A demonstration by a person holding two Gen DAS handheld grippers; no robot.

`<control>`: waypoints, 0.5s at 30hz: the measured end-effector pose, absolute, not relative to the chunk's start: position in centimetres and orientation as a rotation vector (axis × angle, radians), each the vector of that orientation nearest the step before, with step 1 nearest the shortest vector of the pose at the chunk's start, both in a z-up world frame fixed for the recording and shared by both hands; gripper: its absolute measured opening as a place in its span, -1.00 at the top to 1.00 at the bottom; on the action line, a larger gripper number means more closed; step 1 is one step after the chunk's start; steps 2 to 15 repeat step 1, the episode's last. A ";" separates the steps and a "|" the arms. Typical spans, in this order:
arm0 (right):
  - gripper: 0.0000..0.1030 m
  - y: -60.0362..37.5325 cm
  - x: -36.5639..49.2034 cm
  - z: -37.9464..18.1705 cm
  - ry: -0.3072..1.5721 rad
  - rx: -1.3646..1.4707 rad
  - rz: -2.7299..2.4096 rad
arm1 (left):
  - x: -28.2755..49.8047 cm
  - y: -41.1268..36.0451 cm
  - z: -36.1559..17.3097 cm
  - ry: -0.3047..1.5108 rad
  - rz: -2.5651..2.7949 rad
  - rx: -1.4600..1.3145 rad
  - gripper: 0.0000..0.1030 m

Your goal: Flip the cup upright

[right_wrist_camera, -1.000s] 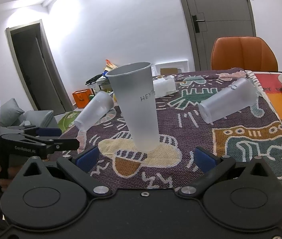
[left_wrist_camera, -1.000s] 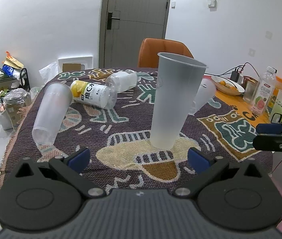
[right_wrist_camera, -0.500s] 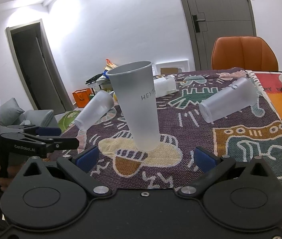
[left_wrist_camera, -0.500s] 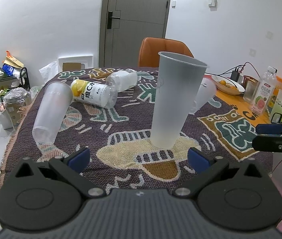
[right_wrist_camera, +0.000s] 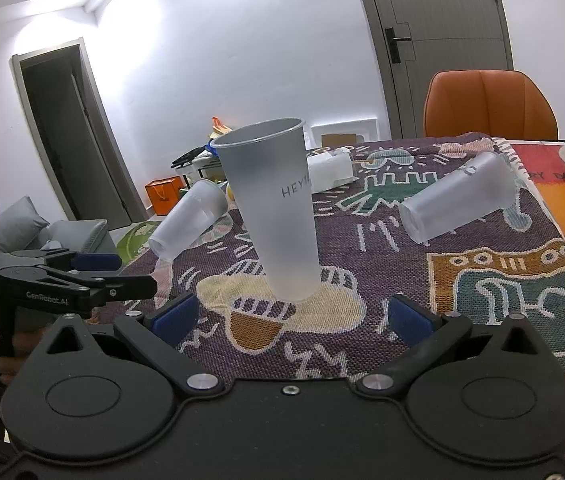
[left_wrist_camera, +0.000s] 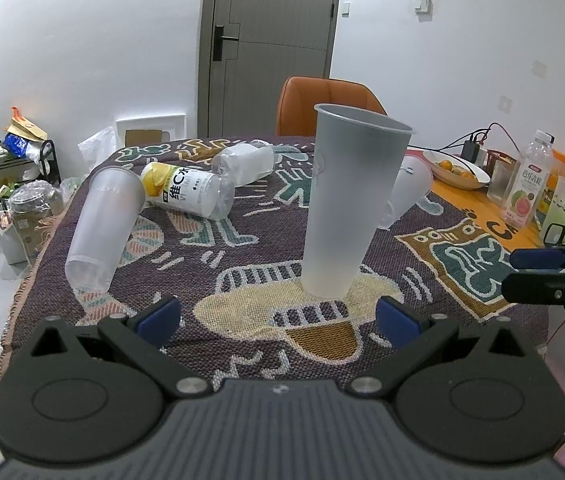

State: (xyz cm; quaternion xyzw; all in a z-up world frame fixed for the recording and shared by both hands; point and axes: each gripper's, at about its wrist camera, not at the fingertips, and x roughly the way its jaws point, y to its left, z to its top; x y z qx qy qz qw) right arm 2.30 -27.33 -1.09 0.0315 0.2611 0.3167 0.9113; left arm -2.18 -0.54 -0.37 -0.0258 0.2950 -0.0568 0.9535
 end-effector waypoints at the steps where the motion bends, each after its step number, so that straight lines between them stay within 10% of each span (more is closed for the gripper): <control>1: -1.00 -27.3 2.3 -1.1 0.539 0.065 0.652 | -2.2 -0.5 -0.4 0.599 -0.117 -0.051 -1.00; 15: -1.00 -27.3 2.3 -1.1 0.539 0.065 0.652 | -2.2 -0.5 -0.4 0.599 -0.117 -0.051 -1.00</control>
